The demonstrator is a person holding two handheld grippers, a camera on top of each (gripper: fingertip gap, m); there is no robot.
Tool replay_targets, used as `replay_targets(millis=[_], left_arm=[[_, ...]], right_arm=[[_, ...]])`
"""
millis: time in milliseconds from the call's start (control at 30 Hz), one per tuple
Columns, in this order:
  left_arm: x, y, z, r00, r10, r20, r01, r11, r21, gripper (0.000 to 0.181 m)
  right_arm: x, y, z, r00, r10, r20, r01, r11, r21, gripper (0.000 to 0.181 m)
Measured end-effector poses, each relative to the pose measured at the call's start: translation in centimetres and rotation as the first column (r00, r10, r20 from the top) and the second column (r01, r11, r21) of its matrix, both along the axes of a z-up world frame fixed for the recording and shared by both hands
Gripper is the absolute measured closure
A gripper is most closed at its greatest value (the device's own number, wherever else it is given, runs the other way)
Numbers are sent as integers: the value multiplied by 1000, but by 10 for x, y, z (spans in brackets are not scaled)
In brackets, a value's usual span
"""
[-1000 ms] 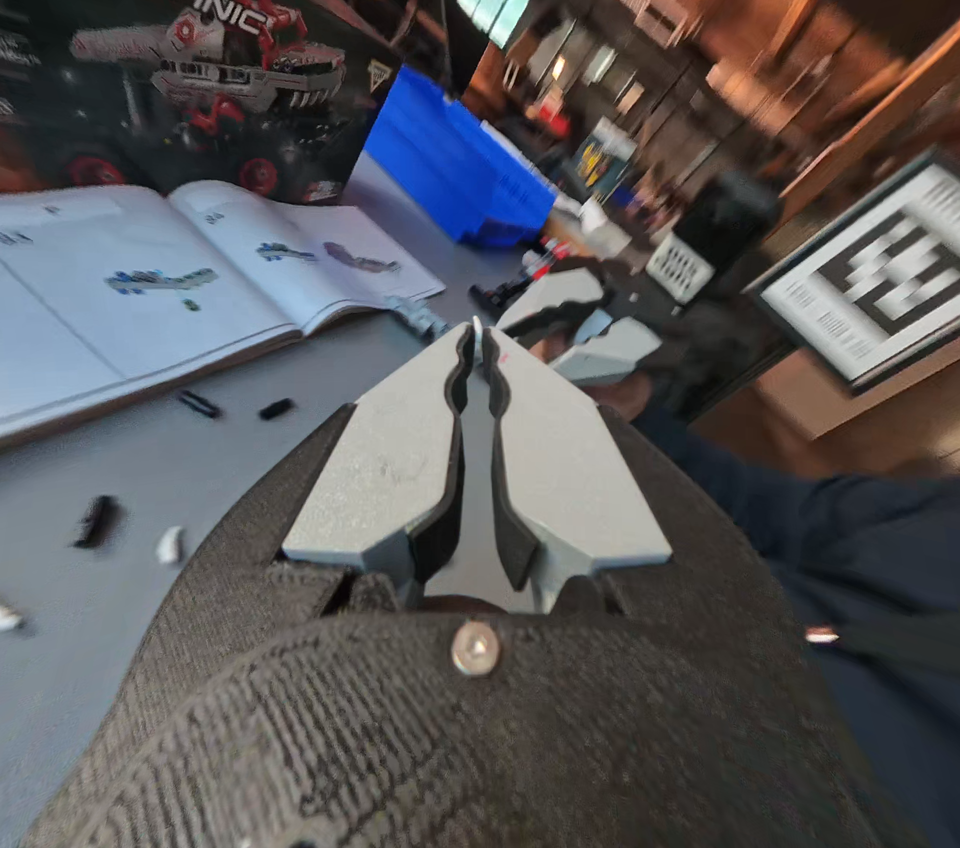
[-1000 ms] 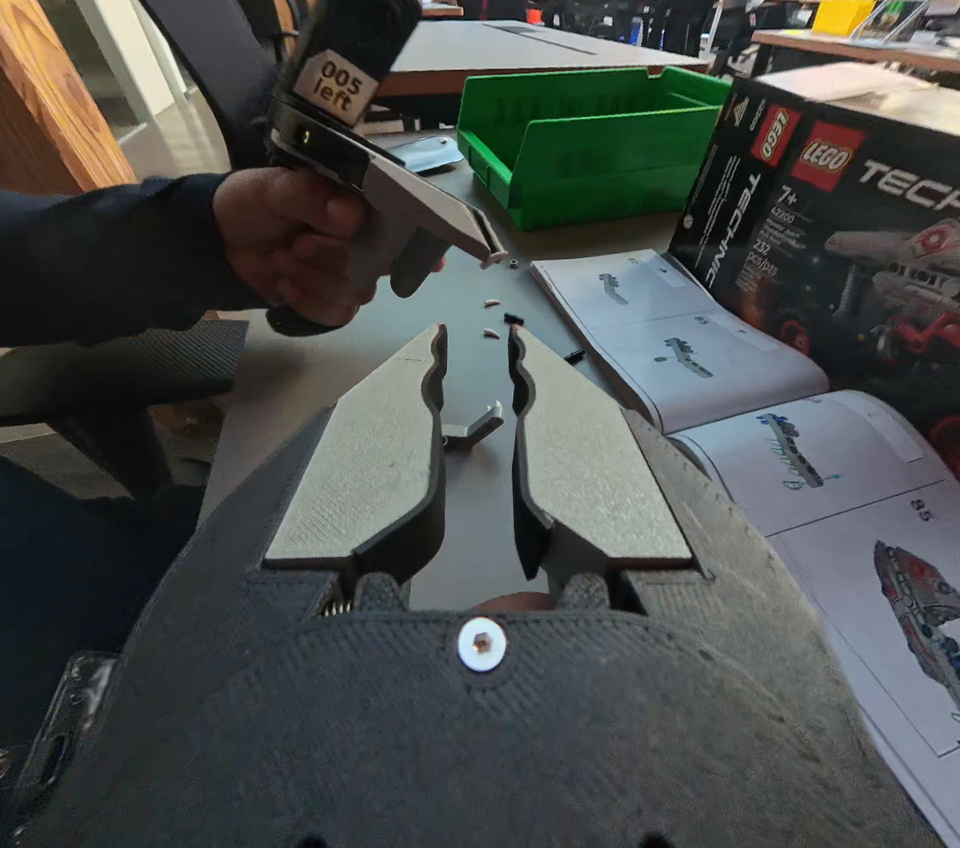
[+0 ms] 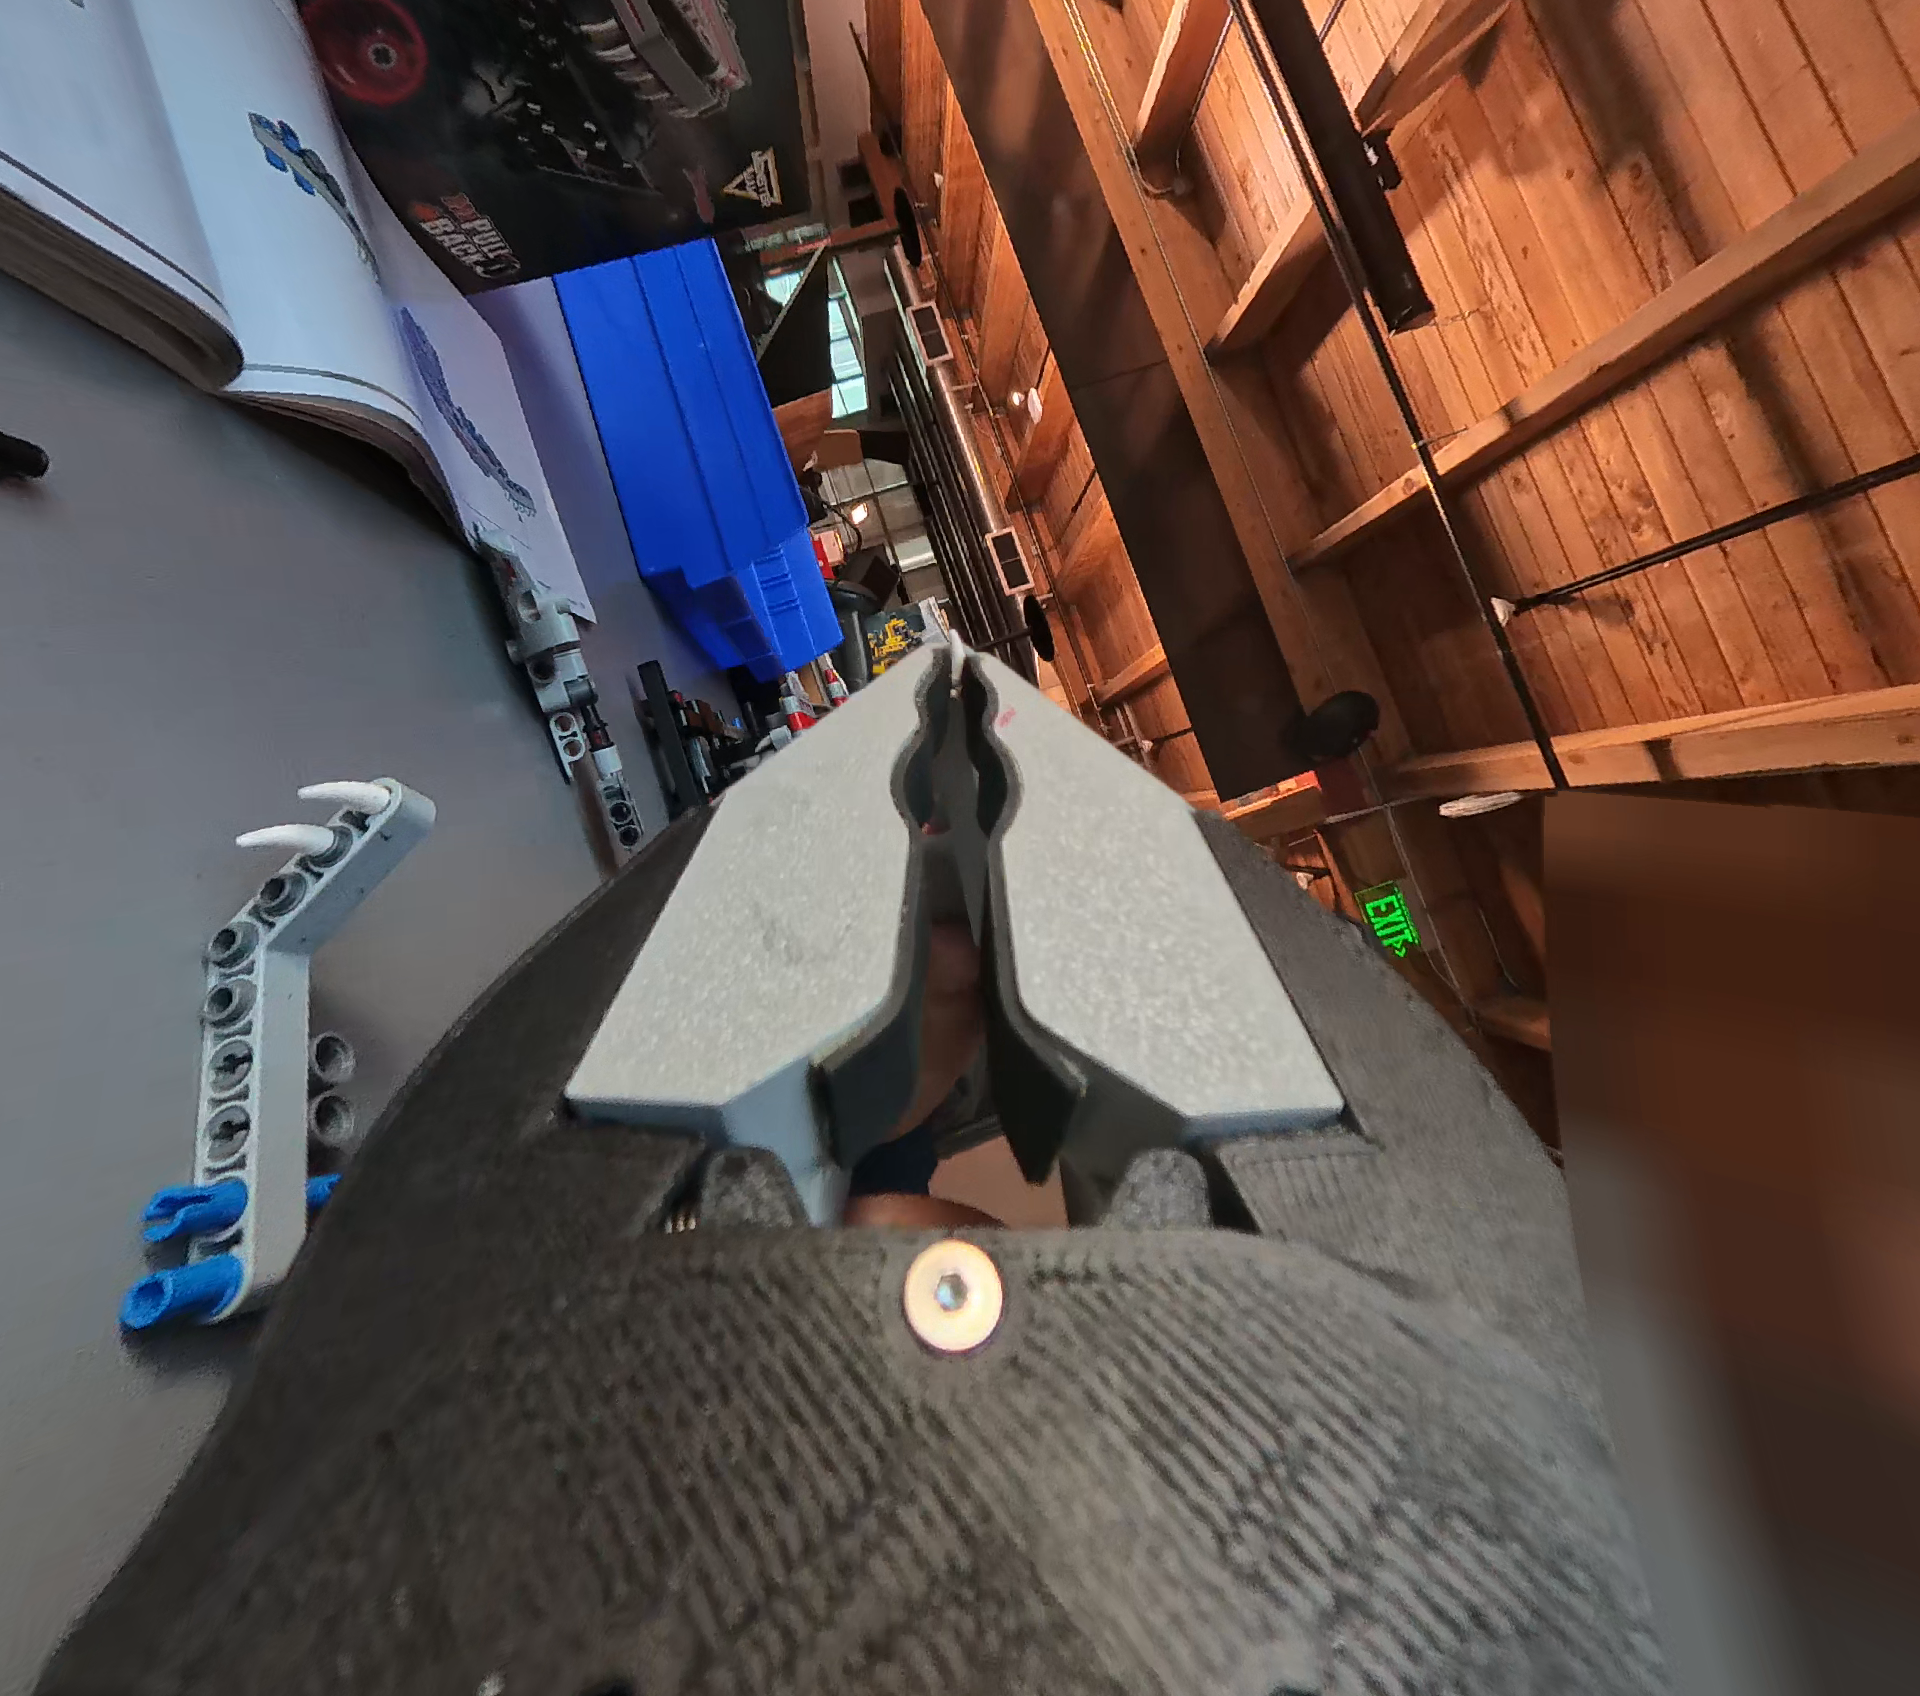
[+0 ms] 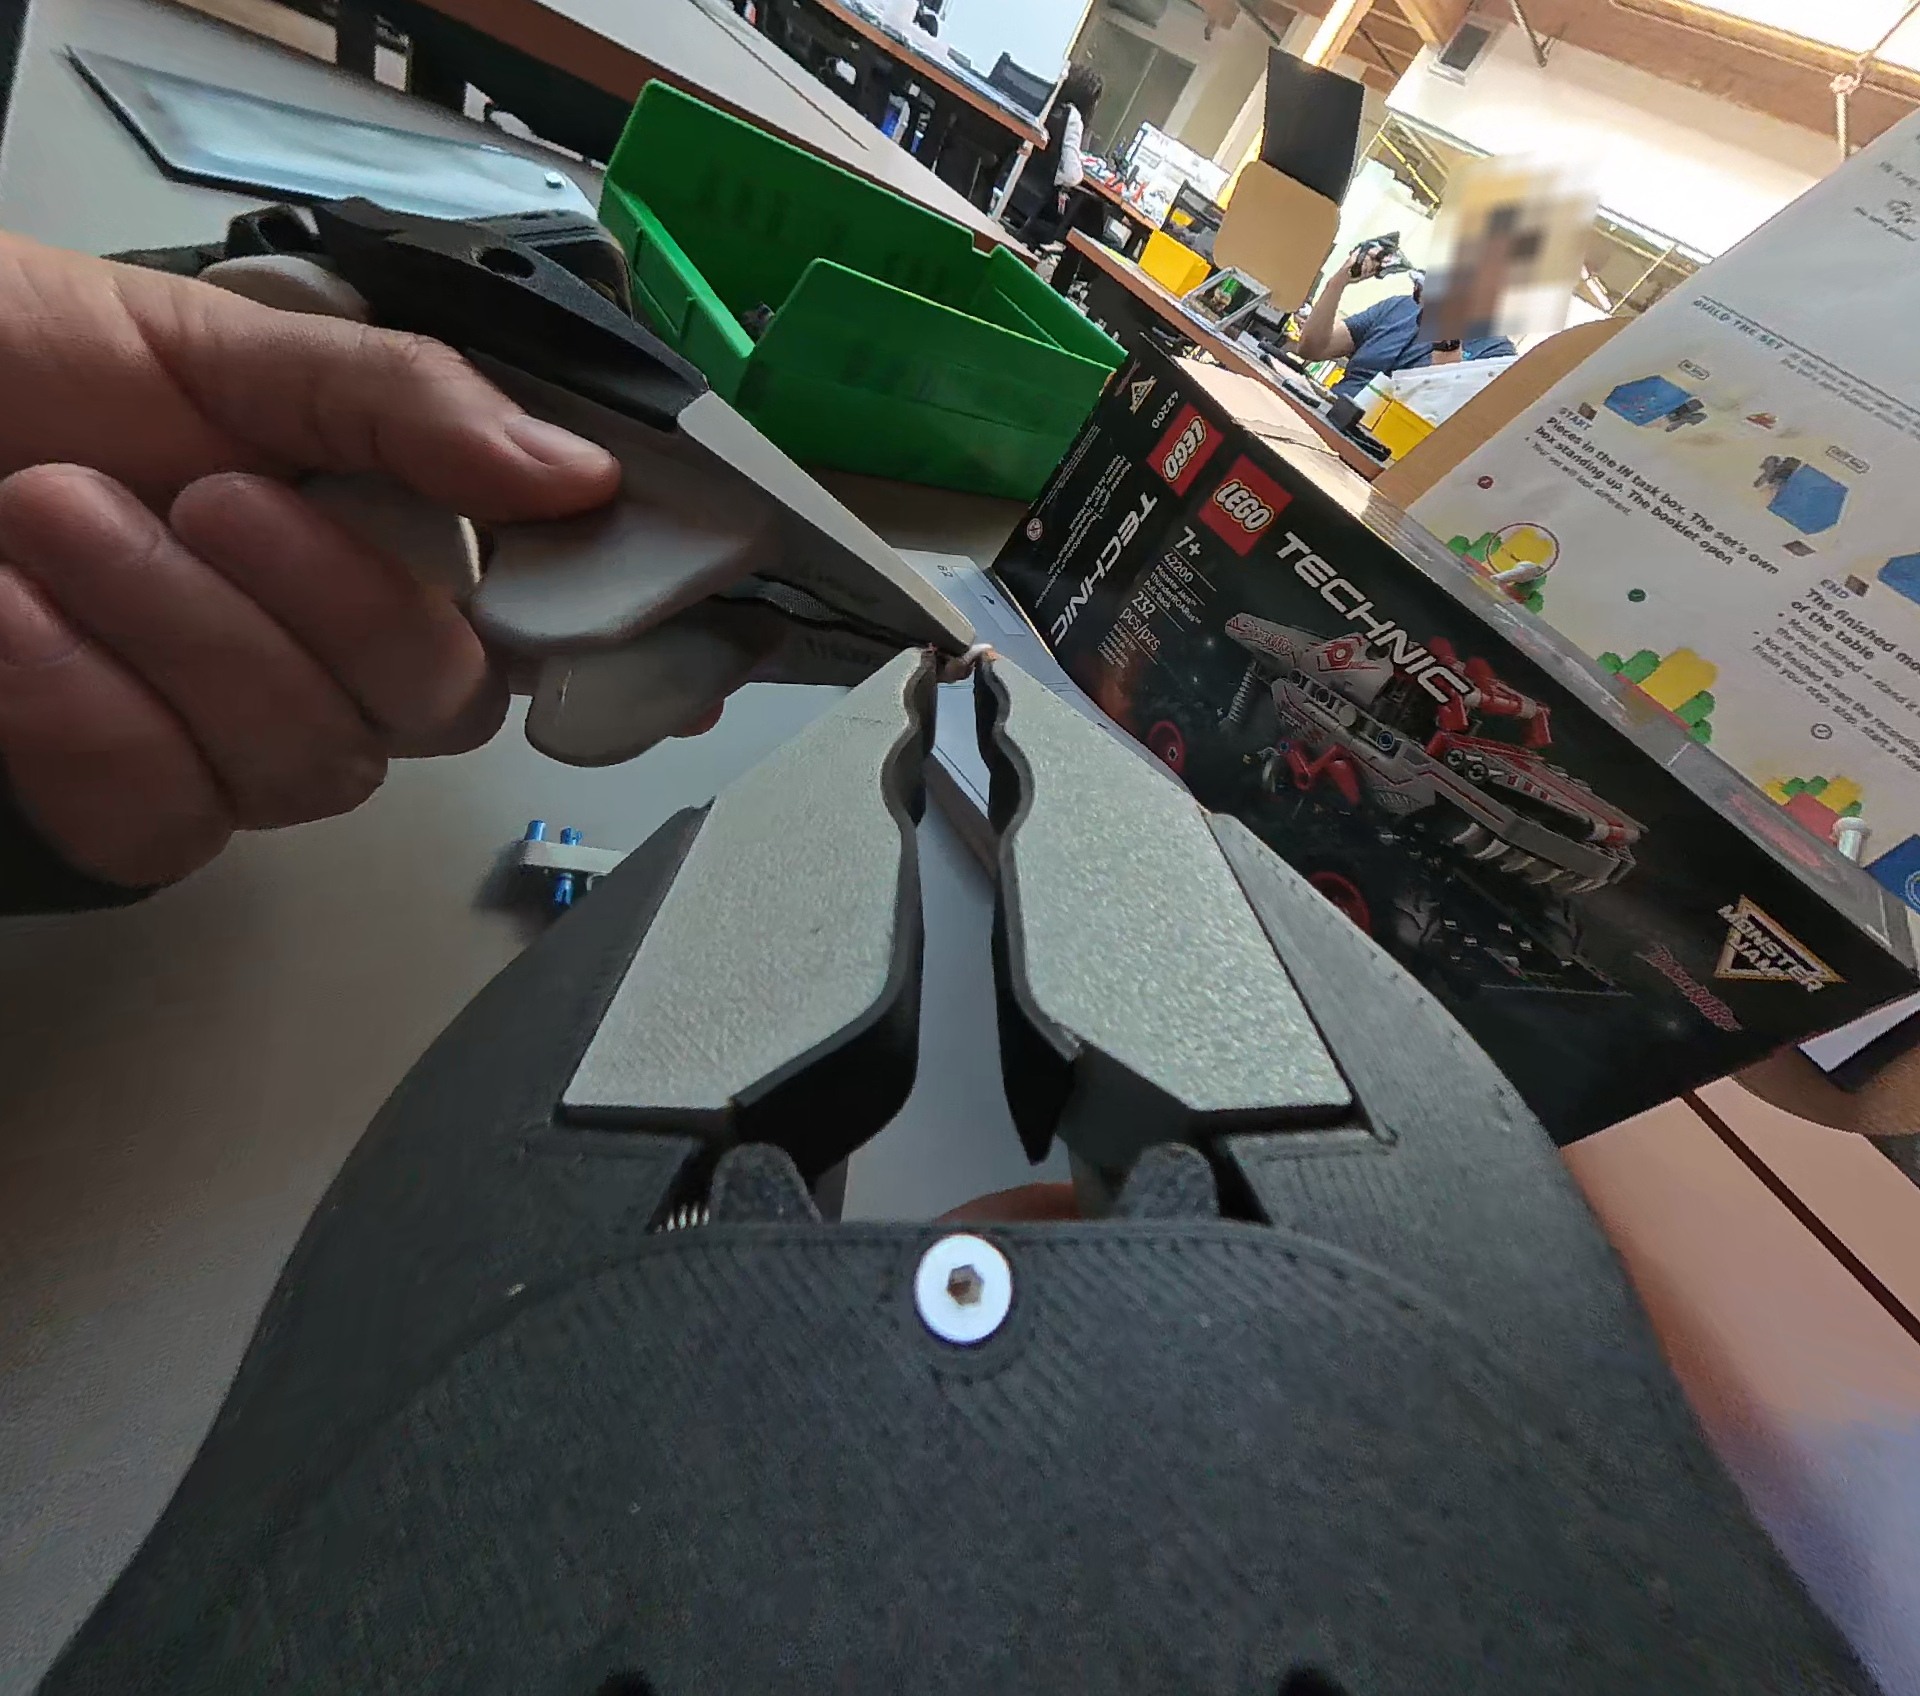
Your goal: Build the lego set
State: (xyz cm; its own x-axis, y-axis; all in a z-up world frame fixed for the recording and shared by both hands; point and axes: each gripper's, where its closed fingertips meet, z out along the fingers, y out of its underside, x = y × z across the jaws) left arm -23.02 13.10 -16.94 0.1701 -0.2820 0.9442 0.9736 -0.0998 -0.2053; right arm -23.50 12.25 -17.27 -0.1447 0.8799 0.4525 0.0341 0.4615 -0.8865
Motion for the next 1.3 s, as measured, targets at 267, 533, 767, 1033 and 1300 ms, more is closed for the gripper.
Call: replay_targets(millis=[267, 533, 767, 1033, 1300], left_arm=[[-2, 1, -3, 995, 16, -102, -21, 999, -41, 181], [-8, -12, 2, 869, -51, -493, 18, 997, -72, 181], [-1, -39, -17, 348, -315, -883, 170, 947, -271, 177], [14, -53, -23, 303, -428, -852, 333, 885, -326, 174], [24, -53, -33, 299, -458, -837, 362, 866, -344, 179]], right_arm=[[-1, 3, -4, 1000, 7, 28, -6, 999, -44, 181], [1, -7, -10, 974, 206, 98, -161, 925, -343, 181], [13, -25, -15, 862, 490, 127, -315, 715, -624, 180], [24, -47, -22, 776, 610, 161, -392, 666, -634, 181], [24, -54, -29, 751, 630, 197, -391, 665, -636, 181]])
